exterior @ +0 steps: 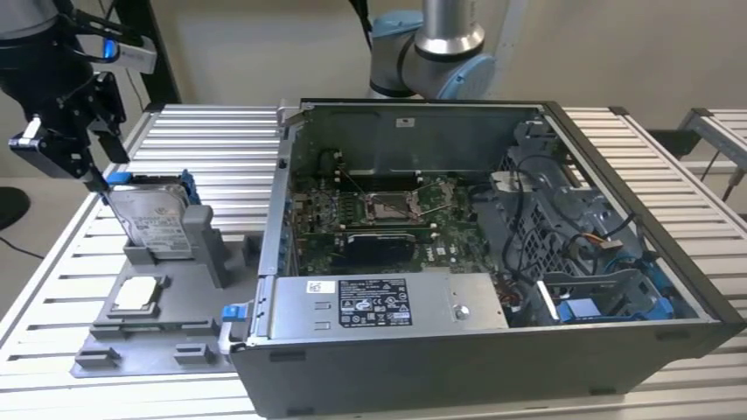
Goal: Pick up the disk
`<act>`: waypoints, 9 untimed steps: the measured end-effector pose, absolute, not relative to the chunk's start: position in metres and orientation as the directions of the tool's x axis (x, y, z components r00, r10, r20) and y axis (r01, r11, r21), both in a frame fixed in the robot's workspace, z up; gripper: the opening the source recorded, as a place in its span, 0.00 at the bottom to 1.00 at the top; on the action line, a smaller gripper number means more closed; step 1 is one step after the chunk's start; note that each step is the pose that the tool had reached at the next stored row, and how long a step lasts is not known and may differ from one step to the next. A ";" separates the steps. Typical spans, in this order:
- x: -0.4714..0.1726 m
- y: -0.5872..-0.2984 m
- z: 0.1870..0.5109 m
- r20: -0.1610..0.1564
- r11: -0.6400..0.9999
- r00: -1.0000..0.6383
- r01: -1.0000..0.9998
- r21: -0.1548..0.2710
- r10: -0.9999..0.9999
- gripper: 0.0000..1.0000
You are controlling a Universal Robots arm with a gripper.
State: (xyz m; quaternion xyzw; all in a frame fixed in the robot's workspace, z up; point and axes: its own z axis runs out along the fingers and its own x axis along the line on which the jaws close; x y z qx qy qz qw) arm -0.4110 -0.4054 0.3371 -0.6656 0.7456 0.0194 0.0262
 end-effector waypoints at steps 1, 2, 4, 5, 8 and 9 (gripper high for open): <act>-0.411 -0.405 0.335 -0.065 0.113 -0.112 -0.994 -0.006 -0.992 1.00; -0.411 -0.405 0.334 -0.065 0.112 -0.112 -0.994 -0.006 -0.992 1.00; -0.410 -0.405 0.330 -0.065 0.111 -0.110 -0.994 -0.006 -0.992 1.00; -0.409 -0.405 0.328 -0.065 0.109 -0.109 -0.994 -0.006 -0.992 1.00; -0.404 -0.404 0.323 -0.065 0.101 -0.100 -0.995 -0.006 -0.993 1.00; -0.403 -0.404 0.322 -0.065 0.098 -0.097 -0.995 -0.006 -0.993 1.00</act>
